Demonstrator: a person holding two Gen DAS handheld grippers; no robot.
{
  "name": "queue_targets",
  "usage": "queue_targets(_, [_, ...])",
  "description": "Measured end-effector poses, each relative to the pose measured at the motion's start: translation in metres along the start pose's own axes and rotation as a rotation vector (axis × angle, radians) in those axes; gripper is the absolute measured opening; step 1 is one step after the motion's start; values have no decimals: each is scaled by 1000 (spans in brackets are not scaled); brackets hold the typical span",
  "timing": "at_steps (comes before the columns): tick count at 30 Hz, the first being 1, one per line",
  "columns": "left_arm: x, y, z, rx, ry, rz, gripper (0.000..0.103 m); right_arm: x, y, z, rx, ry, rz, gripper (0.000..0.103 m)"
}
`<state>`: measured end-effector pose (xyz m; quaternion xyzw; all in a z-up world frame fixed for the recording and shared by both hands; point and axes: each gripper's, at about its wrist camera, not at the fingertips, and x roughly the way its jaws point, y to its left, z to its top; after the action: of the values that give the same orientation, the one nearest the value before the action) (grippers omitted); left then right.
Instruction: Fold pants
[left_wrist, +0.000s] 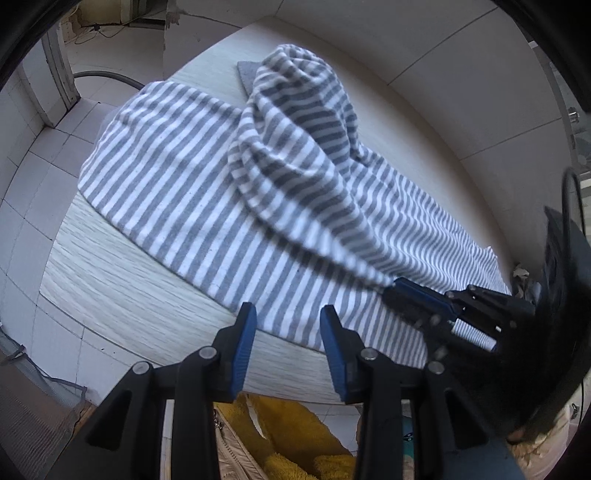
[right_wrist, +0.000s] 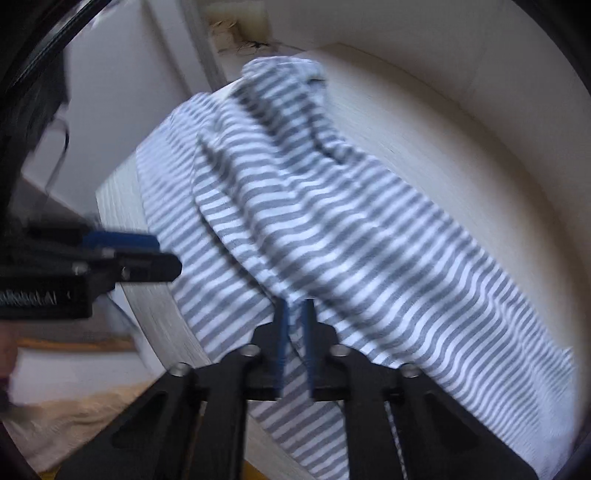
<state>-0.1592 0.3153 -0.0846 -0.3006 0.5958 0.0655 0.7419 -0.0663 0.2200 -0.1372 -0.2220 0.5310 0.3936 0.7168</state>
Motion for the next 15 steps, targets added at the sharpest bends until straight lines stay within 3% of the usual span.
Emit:
queue_targets(4, [0, 4, -2, -5, 1, -9, 37, -14, -34, 1, 112, -26, 70, 3])
queue_targets(9, [-17, 14, 0, -64, -53, -238, 41, -37, -36, -6, 108, -73, 135, 3])
queue_targets(11, [-20, 8, 3, -58, -67, -277, 49, -47, -35, -15, 94, -86, 145, 3])
queue_targets(15, [-9, 3, 15, -108, -41, -348, 50, -55, -31, -24, 96, -108, 170, 3])
